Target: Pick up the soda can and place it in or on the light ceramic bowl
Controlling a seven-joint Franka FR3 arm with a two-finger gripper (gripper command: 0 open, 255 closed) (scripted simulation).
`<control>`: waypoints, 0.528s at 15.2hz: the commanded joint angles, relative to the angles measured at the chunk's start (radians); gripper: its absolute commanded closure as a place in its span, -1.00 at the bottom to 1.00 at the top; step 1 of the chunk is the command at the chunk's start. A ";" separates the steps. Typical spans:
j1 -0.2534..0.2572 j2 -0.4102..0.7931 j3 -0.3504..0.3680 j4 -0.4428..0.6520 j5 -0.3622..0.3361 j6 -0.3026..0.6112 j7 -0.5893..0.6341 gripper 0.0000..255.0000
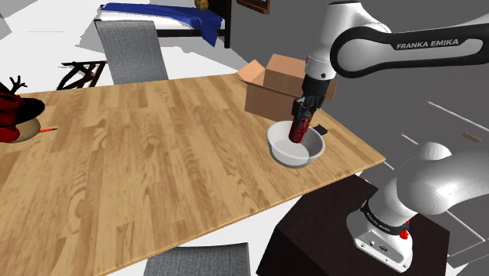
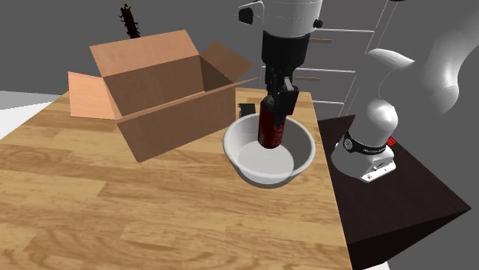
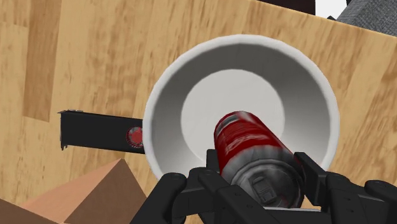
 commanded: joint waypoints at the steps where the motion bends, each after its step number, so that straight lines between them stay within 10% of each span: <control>1: 0.000 0.000 0.000 0.000 0.000 0.000 0.000 1.00; 2: 0.000 0.000 0.000 0.000 0.000 0.000 0.000 -1.00; 8: 0.000 -0.004 -0.001 0.031 -0.001 -0.034 0.000 -1.00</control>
